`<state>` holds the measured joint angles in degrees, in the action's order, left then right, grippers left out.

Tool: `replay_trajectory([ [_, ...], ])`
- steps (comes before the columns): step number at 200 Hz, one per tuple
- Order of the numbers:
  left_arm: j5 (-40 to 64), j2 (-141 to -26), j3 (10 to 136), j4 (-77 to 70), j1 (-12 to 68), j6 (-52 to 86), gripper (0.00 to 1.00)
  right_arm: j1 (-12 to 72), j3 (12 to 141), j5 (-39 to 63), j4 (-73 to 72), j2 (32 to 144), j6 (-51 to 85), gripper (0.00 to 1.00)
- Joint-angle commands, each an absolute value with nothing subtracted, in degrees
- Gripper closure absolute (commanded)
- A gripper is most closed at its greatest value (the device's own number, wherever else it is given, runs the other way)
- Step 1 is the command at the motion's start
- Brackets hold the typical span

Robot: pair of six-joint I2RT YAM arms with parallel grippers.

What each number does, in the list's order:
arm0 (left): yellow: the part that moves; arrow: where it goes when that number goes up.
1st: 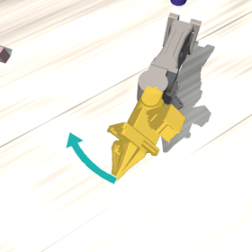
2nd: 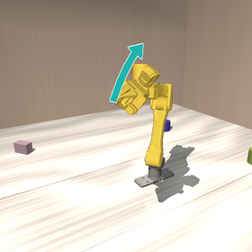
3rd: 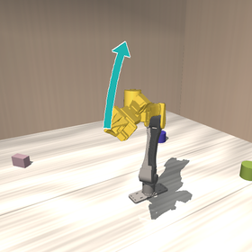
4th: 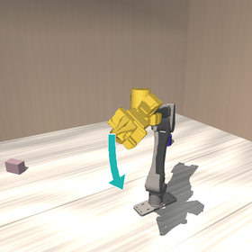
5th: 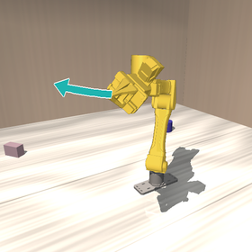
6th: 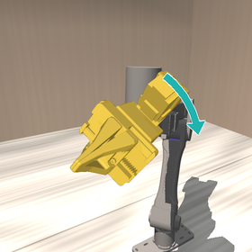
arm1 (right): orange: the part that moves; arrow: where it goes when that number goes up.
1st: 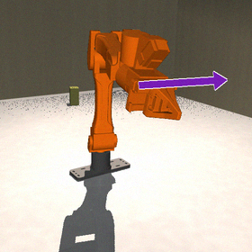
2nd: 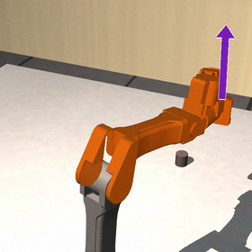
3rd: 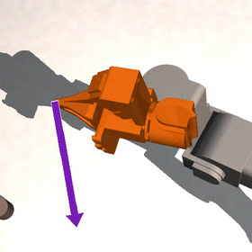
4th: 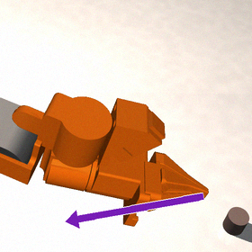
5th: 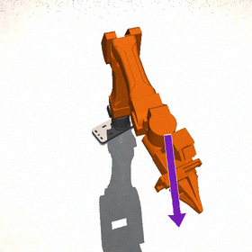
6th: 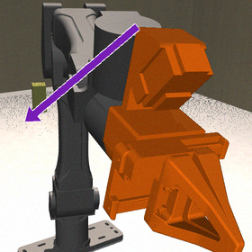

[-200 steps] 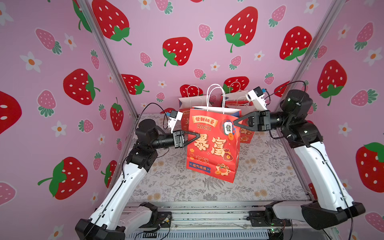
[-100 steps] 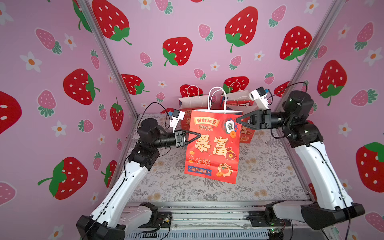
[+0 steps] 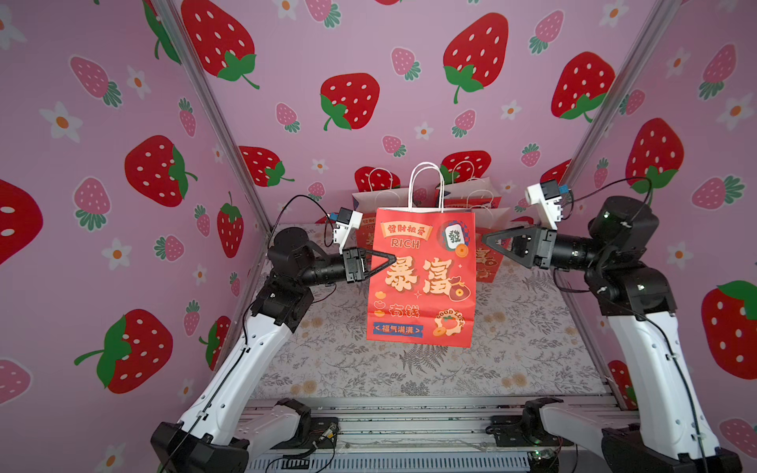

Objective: Put away the paper bag
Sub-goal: Press the paper bag.

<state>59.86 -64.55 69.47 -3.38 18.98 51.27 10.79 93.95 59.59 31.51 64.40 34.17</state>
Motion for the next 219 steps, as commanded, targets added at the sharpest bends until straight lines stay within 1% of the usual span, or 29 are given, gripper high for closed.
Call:
replay_trajectory([
  [1,61.83,-64.08,73.53,-6.74,18.0,52.99,1.0,9.79,92.29,47.44,40.85,60.97,26.01,0.06],
  [16,62.2,-64.2,74.0,-7.63,17.29,53.88,1.0,8.79,90.47,44.94,43.35,60.41,25.66,0.04],
  [37,62.84,-64.97,74.0,-10.78,16.33,56.67,1.0,6.94,87.15,46.55,44.43,60.45,26.49,0.04],
  [55,63.18,-65.63,73.76,-14.64,15.53,59.88,1.0,5.81,84.16,49.64,42.59,59.62,27.41,0.03],
  [81,63.61,-66.56,73.25,-23.11,14.44,66.63,1.0,5.28,82.21,58.16,39.09,59.59,26.78,0.02],
  [103,63.85,-67.06,74.8,-24.07,14.33,68.02,1.0,5.42,80.21,61.66,36.15,59.16,27.15,0.02],
  [130,63.86,-67.08,76.35,-24.37,14.33,68.97,1.0,5.67,74.95,66.44,26.04,57.92,33.3,0.03],
  [177,63.29,-67.65,77.6,-24.75,14.37,70.63,1.0,7.96,74.66,64.07,30.45,58.13,27.08,0.05],
  [219,63.11,-68.03,77.14,-25.14,14.46,71.1,1.0,11.67,75.85,63.22,28.65,59.24,27.01,0.05],
])
